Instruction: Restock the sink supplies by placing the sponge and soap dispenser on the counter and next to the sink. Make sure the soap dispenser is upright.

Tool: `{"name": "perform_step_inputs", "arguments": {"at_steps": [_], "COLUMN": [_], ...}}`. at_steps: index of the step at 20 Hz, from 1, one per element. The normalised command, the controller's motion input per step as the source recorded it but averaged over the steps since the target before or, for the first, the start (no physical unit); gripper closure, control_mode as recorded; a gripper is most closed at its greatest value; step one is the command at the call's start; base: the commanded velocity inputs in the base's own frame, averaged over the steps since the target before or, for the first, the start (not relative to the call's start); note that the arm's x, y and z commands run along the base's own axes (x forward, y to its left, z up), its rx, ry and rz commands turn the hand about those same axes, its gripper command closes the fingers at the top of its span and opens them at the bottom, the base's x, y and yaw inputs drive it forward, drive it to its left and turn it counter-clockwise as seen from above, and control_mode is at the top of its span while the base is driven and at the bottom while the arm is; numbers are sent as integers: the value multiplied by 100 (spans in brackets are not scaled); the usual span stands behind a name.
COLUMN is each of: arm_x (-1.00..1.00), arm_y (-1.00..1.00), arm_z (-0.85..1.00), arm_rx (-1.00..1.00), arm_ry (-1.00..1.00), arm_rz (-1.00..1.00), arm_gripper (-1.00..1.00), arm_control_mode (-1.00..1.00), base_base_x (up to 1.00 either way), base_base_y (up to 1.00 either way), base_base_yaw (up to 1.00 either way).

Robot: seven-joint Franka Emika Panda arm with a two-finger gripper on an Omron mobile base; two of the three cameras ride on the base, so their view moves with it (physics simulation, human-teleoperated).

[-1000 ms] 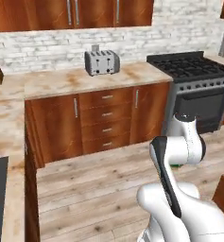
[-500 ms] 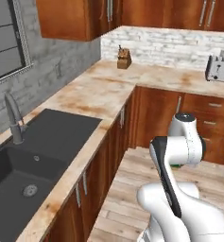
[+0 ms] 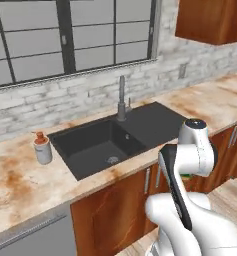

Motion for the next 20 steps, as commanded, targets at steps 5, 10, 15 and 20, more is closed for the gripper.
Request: {"name": "perform_step_inputs", "arguments": {"at_steps": [5,10,15,20], "arm_x": [0,0,0,14], "arm_y": [0,0,0,0], "arm_z": [0,0,0,-2], "arm_rx": [0,0,0,0], "arm_ry": [0,0,0,1], "arm_rz": [0,0,0,0], "arm_gripper": [100,100,100,100], "arm_control_mode": [100,100,100,-100], "base_base_x": [13,84,28,3], "base_base_y": [0,15,90,40], "base_base_yaw": [90,61,11,0]}}
